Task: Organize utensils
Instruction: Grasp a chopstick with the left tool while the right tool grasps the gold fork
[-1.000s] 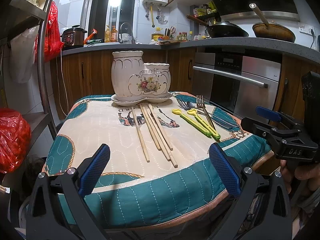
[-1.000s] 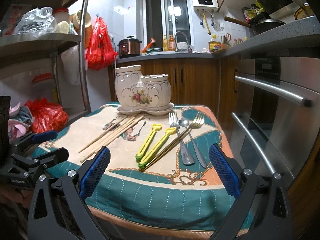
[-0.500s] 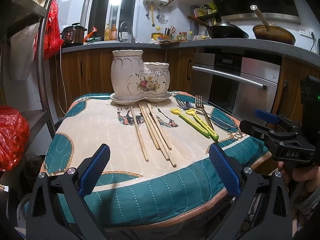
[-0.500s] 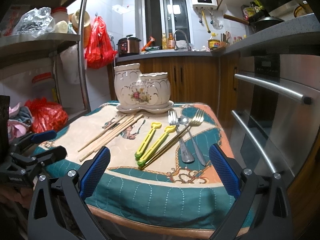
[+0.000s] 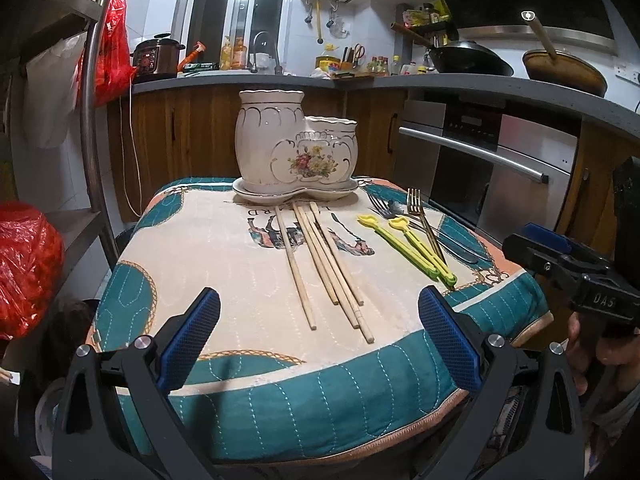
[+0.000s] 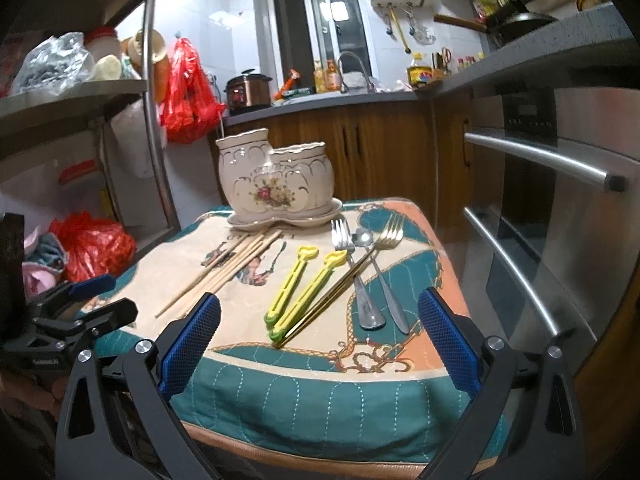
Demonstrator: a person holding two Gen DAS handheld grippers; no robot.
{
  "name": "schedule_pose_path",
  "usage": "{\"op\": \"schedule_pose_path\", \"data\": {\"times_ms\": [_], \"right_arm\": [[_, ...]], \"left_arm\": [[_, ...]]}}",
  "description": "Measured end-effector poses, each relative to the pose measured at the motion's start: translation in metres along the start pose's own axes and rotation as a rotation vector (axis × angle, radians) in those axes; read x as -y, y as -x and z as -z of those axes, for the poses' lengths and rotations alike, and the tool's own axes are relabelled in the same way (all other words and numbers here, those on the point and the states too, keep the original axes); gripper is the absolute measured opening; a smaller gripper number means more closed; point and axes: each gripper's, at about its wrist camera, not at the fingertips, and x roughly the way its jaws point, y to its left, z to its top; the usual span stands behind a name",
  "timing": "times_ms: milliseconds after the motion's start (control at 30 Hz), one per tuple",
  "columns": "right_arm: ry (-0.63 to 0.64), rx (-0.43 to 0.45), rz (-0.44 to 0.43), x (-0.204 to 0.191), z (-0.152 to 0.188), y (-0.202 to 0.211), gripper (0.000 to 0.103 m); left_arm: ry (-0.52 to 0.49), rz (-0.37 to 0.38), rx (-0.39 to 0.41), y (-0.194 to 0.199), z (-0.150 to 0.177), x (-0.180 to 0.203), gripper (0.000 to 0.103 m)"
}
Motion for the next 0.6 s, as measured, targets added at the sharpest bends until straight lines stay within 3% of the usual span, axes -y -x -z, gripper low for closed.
{"op": "schedule_pose_path", "data": {"times_ms": [167, 233, 333, 433, 600], "right_arm": [[-0.041, -0.062, -0.005, 0.011, -0.011, -0.009, 0.096], [-0.047, -0.092, -0.001, 0.016, -0.016, -0.015, 0.094], [-0.041, -0.151, 0.0, 0.023, -0.022, -0.026, 0.079], [-0.031, -0.202, 0.002, 0.029, -0.027, -0.037, 0.064], [-0.051, -0.31, -0.03, 0.045, -0.042, -0.068, 0.052]], "left_arm": [[-0.009, -0.016, -0.017, -0.003, -0.017, -0.005, 0.098], [-0.009, -0.02, -0.038, -0.007, -0.027, -0.009, 0.092], [-0.028, -0.015, -0.112, -0.024, -0.04, -0.014, 0.087], [-0.029, -0.003, -0.211, -0.047, -0.05, -0.019, 0.071], [-0.042, 0.006, -0.335, -0.09, -0.06, -0.026, 0.047]]}}
